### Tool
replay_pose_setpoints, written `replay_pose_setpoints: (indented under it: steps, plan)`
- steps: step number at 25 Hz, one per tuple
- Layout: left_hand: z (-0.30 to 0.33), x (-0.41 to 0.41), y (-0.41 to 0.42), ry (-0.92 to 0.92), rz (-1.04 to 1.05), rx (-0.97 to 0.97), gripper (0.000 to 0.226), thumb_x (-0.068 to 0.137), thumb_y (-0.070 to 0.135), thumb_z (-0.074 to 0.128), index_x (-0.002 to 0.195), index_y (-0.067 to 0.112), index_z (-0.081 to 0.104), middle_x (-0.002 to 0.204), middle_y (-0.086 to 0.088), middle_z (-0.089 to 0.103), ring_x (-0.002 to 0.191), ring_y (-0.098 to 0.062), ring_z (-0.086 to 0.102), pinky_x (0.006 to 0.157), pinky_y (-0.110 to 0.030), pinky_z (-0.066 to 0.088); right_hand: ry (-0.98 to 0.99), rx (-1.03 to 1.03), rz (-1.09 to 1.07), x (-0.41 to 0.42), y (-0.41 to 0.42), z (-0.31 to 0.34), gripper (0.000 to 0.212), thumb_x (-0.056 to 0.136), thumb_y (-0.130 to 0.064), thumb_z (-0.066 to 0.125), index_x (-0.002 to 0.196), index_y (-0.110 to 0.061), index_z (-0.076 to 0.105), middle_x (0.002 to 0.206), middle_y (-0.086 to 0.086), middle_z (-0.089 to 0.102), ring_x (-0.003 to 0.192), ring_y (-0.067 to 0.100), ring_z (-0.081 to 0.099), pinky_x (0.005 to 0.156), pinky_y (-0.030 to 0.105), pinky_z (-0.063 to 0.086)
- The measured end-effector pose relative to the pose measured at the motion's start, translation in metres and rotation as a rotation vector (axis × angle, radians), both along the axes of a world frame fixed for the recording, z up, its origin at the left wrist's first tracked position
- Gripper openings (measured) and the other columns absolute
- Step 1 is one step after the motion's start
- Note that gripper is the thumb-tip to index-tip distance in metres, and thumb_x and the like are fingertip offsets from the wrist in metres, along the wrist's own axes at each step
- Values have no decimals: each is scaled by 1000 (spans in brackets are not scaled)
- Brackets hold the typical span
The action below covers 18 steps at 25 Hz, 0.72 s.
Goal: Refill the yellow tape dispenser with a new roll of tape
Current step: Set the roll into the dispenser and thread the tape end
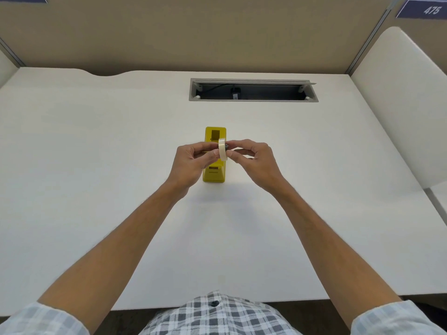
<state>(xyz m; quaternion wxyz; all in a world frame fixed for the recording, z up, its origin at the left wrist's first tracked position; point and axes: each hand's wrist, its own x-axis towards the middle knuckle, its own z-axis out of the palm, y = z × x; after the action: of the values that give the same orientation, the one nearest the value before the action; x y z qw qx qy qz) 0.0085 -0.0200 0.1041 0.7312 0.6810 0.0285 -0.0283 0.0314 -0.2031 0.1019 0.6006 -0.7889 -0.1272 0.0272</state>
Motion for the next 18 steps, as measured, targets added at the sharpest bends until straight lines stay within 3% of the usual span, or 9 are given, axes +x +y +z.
replay_pose_setpoints:
  steps: [5, 10, 13, 15, 18]
  plan:
    - [-11, 17, 11, -5, 16, 93, 23, 88, 9, 69, 111, 9, 71, 103, -10, 75, 97, -18, 72, 85, -25, 54, 25, 19, 18, 15, 9, -8, 24, 86, -10, 74, 110, -12, 74, 103, 2, 75, 96, 12, 73, 87, 27, 58]
    - [-22, 37, 18, -48, 52, 199, 18, 86, 8, 70, 104, 11, 73, 99, -4, 76, 96, -14, 72, 90, -26, 54, 12, -85, 16, 39, 18, -17, 21, 88, -14, 73, 108, -17, 72, 101, -4, 74, 93, 10, 72, 83, 28, 58]
    - [-27, 47, 19, -91, 67, 327, 20, 87, 5, 67, 100, 18, 73, 96, 4, 75, 95, -6, 71, 89, -18, 53, 15, -129, 0, 50, 23, -24, 20, 89, -14, 71, 108, -19, 71, 101, -5, 73, 94, 11, 70, 80, 32, 56]
    - [-29, 56, 19, -125, 99, 469, 19, 87, 11, 67, 99, 24, 74, 96, 10, 74, 93, 4, 67, 85, -6, 45, 2, -163, -6, 58, 25, -28, 19, 89, -15, 70, 107, -20, 71, 101, -6, 73, 94, 9, 69, 79, 31, 54]
    - [-33, 68, 21, -135, 148, 602, 13, 87, 17, 69, 97, 21, 76, 103, 7, 73, 100, -3, 62, 77, 1, 35, -39, -219, 3, 67, 29, -37, 18, 89, -18, 70, 107, -20, 71, 103, -7, 73, 95, 5, 65, 78, 24, 47]
